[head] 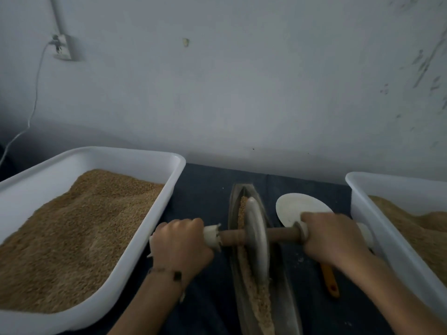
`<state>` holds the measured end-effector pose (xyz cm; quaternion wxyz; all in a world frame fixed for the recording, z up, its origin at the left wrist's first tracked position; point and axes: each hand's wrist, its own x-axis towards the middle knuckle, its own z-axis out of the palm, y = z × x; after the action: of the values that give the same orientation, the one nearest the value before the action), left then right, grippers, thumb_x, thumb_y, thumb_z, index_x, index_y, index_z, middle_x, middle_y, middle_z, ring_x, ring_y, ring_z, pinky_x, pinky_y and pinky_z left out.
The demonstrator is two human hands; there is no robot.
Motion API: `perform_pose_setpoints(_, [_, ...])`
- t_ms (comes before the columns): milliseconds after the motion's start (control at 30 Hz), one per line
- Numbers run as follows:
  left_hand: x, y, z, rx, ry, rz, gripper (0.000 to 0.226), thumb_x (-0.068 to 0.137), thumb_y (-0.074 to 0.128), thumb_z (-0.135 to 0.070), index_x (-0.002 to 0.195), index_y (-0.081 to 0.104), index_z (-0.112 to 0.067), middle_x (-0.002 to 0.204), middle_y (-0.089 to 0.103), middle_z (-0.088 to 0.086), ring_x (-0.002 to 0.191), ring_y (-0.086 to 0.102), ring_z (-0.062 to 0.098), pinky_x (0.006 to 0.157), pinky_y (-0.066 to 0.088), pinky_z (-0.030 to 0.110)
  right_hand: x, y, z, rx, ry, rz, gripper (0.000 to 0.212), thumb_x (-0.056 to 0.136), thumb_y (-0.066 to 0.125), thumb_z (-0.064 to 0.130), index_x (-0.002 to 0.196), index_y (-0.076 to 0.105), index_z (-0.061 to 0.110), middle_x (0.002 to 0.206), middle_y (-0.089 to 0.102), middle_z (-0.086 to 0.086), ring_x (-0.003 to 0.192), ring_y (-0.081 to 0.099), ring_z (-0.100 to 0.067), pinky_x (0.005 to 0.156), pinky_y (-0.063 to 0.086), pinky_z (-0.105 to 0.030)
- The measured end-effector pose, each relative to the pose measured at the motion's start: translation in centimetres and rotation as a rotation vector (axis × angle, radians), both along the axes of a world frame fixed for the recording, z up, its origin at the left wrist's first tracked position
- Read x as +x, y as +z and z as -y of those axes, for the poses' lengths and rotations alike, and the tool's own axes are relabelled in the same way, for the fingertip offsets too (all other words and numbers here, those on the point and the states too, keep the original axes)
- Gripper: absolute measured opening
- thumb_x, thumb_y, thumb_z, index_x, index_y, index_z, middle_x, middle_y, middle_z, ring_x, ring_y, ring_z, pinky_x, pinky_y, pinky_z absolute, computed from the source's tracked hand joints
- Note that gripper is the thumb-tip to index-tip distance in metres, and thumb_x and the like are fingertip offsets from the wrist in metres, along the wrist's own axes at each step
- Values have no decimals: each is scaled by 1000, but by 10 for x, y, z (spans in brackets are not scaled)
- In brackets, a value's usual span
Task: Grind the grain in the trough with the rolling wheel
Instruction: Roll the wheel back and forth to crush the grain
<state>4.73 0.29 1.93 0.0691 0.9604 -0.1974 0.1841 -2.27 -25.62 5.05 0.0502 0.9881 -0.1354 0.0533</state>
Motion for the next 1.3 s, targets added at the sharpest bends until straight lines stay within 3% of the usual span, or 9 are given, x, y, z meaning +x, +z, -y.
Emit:
perform_pose_setpoints(100, [36,8,13,-62,42,-205,19,78,56,-45,82,60,-27,78,62,-9,75,60,12,65,46,25,48,22,12,65,0,-184,4,76,56,29,76,54,32,73,58,9,66,54,-8,54,37,-26])
perform_pose_setpoints(233, [53,24,30,51,55,-165,22,81,54,-47,81,59,-26,74,59,-7,71,58,13,68,47,28,70,25,22,181,-71,-327,7,80,53,21,83,58,25,82,60,3,72,57,-12,57,40,-26])
perform_pose_setpoints(367, [23,32,32,128,2,76,19,82,57,-42,86,57,-23,77,55,-7,74,51,14,71,35,30,21,-12,16,234,-59,-31,2,84,53,31,85,54,31,86,61,6,73,55,-12,56,35,-28])
perform_pose_setpoints(467, [-23,23,11,67,-84,240,24,63,76,-25,71,54,-17,67,57,1,63,54,21,64,39,32,-38,-45,1,23,-84,233,23,74,62,36,95,53,34,73,57,12,68,57,-14,55,36,-30])
perform_pose_setpoints(633, [-55,4,-13,-44,-151,440,27,54,74,-13,58,46,-15,52,46,2,47,43,22,53,31,31,-75,-49,-4,-92,48,425,50,43,85,20,60,38,27,53,26,14,47,25,-11,50,16,-23])
perform_pose_setpoints(767, [-14,11,-1,44,-168,187,27,55,74,-26,60,47,-23,52,46,-8,48,45,14,53,32,25,-39,-38,0,-74,44,298,23,60,75,27,78,60,26,59,53,8,54,52,-20,52,37,-30])
perform_pose_setpoints(1000, [53,7,18,-42,75,-392,19,77,57,-45,76,60,-27,68,57,-10,61,53,8,51,34,22,54,17,12,-14,72,53,5,72,55,31,70,52,28,65,51,8,57,44,-10,48,25,-26])
perform_pose_setpoints(1100, [33,-1,11,-68,89,-160,22,77,58,-47,74,61,-25,64,55,-10,58,51,10,49,31,22,36,11,5,-28,37,89,16,74,59,31,66,45,28,64,49,9,57,44,-10,53,27,-28])
perform_pose_setpoints(1300, [-35,-19,-10,-161,-80,355,35,57,79,-18,52,45,-13,46,44,3,41,41,21,48,27,25,-47,-27,-21,-156,101,581,29,56,80,11,65,52,13,57,55,-5,55,51,-28,58,27,-31])
